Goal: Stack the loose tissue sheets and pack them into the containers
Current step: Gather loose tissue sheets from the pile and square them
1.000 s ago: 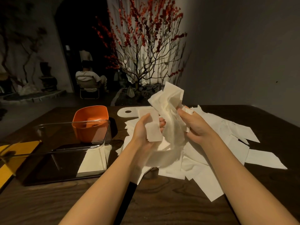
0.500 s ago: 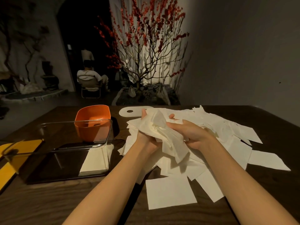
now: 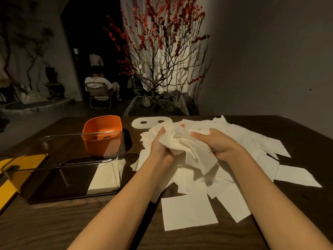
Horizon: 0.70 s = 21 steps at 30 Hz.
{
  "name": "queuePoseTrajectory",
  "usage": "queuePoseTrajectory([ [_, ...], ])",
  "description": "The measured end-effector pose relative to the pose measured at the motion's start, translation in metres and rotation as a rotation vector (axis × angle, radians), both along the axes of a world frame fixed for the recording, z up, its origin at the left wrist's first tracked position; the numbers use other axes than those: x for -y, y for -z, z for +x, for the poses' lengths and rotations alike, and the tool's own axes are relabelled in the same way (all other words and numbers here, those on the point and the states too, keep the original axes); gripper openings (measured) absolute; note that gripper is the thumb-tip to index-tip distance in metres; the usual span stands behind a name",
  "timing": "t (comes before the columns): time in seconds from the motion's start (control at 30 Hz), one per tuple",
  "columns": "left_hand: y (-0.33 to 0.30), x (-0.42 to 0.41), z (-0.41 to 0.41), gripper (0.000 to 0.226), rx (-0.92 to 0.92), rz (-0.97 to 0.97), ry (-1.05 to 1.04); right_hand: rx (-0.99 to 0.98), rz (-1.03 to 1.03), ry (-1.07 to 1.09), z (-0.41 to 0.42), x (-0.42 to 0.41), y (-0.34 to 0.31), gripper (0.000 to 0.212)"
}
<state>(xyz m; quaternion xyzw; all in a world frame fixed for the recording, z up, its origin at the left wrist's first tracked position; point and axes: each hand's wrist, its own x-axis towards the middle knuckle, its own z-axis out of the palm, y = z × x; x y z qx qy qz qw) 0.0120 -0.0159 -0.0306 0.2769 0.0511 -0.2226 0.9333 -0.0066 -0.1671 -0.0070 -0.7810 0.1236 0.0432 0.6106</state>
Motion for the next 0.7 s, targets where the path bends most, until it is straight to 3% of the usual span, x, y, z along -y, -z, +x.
queuePoseTrajectory([
  [0.23,0.003,-0.004,0.006,0.037,0.003,-0.021,-0.127,0.062,0.169,0.095,0.004,0.007,0.001,0.074],
  [0.4,0.005,-0.002,0.006,0.033,-0.022,0.048,-0.102,0.113,0.372,0.161,-0.005,0.001,-0.005,0.014],
  [0.47,0.002,0.001,0.002,0.033,-0.009,0.102,-0.046,0.106,0.419,0.135,-0.006,-0.004,-0.004,0.015],
  [0.6,0.000,0.009,-0.002,0.047,0.045,0.189,-0.078,0.079,0.270,0.143,-0.002,-0.016,0.001,0.046],
  [0.7,-0.004,0.006,-0.006,0.060,0.043,0.096,-0.002,0.084,0.229,0.153,0.001,-0.017,0.003,0.041],
])
